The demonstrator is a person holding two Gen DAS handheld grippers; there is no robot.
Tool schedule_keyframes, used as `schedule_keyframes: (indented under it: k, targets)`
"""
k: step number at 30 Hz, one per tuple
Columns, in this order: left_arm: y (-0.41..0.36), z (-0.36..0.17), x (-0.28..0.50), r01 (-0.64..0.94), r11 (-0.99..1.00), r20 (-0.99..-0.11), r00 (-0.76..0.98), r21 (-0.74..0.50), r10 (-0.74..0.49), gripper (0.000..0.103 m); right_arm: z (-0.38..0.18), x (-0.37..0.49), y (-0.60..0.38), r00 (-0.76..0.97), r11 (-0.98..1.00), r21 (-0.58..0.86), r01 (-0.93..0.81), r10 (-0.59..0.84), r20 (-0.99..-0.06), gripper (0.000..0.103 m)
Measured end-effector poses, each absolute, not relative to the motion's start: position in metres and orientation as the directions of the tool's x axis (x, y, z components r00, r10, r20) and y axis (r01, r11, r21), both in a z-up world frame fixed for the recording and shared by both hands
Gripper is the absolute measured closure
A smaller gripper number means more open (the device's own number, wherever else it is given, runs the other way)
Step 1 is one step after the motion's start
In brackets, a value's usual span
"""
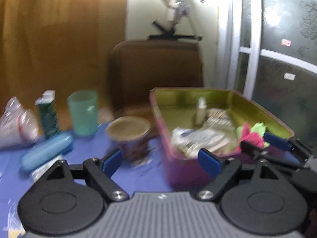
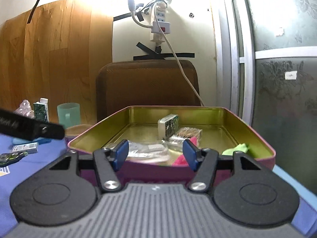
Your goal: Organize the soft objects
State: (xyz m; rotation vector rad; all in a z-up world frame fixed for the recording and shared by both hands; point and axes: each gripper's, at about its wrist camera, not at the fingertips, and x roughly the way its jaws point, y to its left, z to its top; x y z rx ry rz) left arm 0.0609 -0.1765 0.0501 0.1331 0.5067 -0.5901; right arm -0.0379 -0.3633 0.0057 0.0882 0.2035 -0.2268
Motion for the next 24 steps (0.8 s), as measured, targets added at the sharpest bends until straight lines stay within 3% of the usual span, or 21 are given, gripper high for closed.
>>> schedule_keyframes:
  k: [10,17,24]
  targets:
    - [-0.066,0.019,0.049,0.372,0.928,-0.545,0.777,-0.006,-0.315,0.015,0.014,-0.04,-0.314,0.976,0.995,0.052,0.085,-0.072,-0.206,0.04]
    - [0.011,0.0,0.065,0.134,0.989,-0.6,0.797,0.065,-0.069,0.015,0.014,-0.016,-0.263,0.948,0.992,0.047,-0.12,0.129,-0.29,0.04]
    - [0.062,-0.001,0.069,0.038,0.993,-0.581,0.808,-0.114,-0.098,0.015,0.018,0.035,-0.213,0.877,0.957,0.107,-0.268,0.288,-0.385,0.04]
